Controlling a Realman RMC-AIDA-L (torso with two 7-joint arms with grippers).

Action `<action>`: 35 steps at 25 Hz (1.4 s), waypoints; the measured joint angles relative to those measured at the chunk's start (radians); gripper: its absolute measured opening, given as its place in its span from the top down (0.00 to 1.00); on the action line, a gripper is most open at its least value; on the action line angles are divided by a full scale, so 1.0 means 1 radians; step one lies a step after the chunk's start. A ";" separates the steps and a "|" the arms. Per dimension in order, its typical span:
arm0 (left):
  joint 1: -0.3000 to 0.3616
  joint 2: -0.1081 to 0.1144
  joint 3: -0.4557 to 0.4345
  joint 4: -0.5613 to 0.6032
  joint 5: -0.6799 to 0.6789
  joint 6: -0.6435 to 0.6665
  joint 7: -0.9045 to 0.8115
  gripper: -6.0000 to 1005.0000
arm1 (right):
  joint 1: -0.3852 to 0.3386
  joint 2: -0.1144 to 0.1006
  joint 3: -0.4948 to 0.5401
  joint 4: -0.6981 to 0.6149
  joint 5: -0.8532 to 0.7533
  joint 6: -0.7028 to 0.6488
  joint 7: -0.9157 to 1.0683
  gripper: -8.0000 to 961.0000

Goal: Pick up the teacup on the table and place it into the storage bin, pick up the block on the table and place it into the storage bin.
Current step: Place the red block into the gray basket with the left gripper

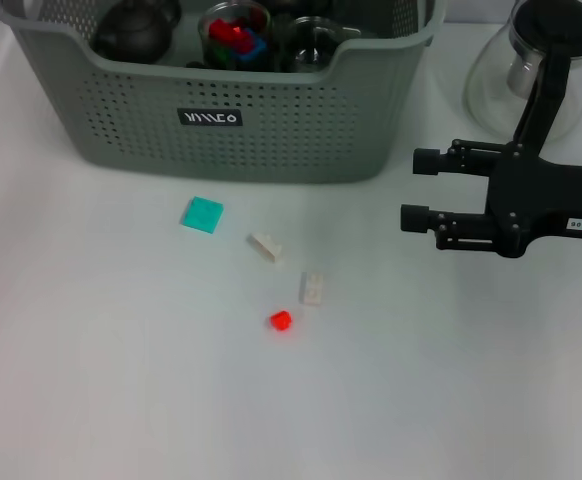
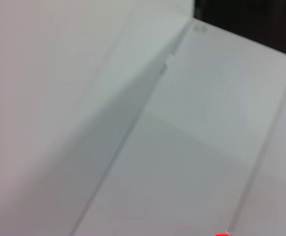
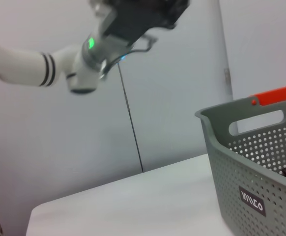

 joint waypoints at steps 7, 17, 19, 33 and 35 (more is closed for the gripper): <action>-0.150 0.085 0.314 0.102 0.212 -0.337 -0.235 0.60 | 0.002 0.004 0.003 -0.001 0.000 -0.012 -0.008 0.21; -0.313 0.046 0.487 0.131 0.756 -0.654 -0.470 0.60 | 0.001 0.004 0.005 -0.002 0.000 -0.012 -0.009 0.21; -0.331 0.021 0.492 0.130 0.851 -0.681 -0.479 0.60 | 0.001 0.004 0.005 -0.001 0.000 -0.009 -0.009 0.21; -0.360 -0.076 0.506 0.138 1.088 -0.803 -0.544 0.55 | 0.002 0.004 0.007 -0.001 0.000 -0.003 -0.009 0.21; -0.351 -0.079 0.500 0.155 1.083 -0.799 -0.543 0.53 | 0.002 0.003 0.008 -0.001 0.000 -0.003 -0.009 0.21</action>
